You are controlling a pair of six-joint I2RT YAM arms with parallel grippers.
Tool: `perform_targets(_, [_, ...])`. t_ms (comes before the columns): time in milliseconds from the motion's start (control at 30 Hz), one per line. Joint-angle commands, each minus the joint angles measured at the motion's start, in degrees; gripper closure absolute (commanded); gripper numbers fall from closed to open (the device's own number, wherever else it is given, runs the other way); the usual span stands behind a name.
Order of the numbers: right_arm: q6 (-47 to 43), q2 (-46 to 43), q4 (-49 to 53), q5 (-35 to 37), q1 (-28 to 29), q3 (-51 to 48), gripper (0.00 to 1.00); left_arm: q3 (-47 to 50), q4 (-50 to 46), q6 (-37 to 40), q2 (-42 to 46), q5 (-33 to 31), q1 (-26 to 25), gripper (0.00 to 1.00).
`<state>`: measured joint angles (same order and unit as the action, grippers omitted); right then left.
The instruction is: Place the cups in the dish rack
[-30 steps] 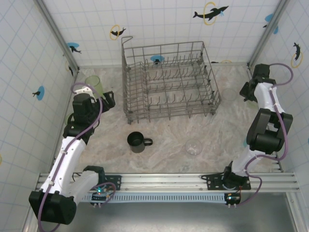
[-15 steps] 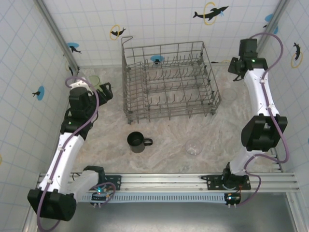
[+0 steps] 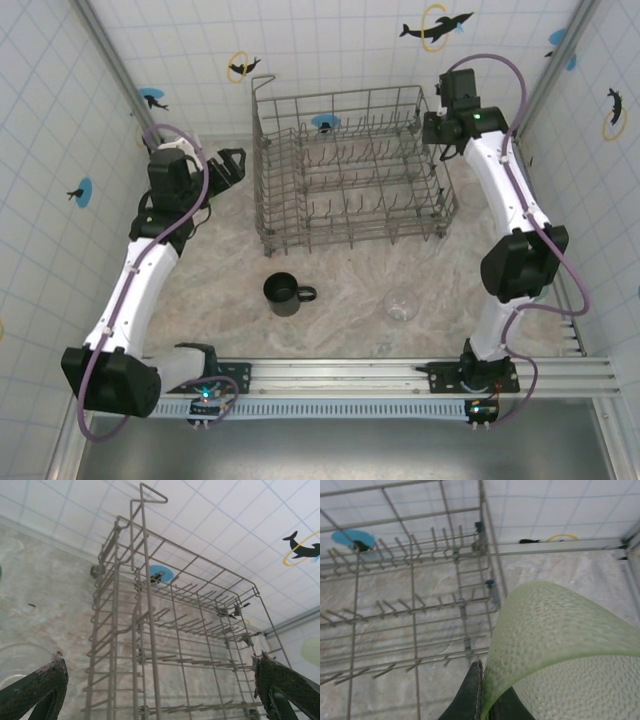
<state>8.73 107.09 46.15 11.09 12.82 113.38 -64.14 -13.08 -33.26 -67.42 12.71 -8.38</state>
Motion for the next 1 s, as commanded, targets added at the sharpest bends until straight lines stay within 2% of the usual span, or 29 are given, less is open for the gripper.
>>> perform_targets(0, [-1.44,1.67,-0.67,-4.29,1.04,1.97,1.0,-2.55,1.82,-3.68,-1.0,3.56,-0.25,0.02])
perform_targets(300, [2.65,0.78,-7.4,-16.71,1.7,-5.14,1.0,-6.0,5.84,-9.01,-4.47,3.33,-2.44,0.02])
perform_targets(633, [8.52,-2.62,-23.44,-32.53,1.22,-18.39,1.0,-10.72,9.68,-13.81,-11.01,0.83,-8.21,0.02])
perform_targets(667, [9.56,-2.92,-25.25,-35.94,0.83,-19.43,1.0,-11.33,10.02,-14.75,-12.0,0.82,-8.7,0.02])
perform_targets(867, [21.27,-5.5,-44.14,-48.21,-1.14,-29.11,1.0,-16.36,11.54,-18.87,-18.96,2.89,-11.41,0.02])
perform_targets(967, [27.52,-6.03,-54.79,-52.03,-1.61,-33.0,1.0,-18.41,12.09,-20.41,-21.9,2.75,-12.22,0.02])
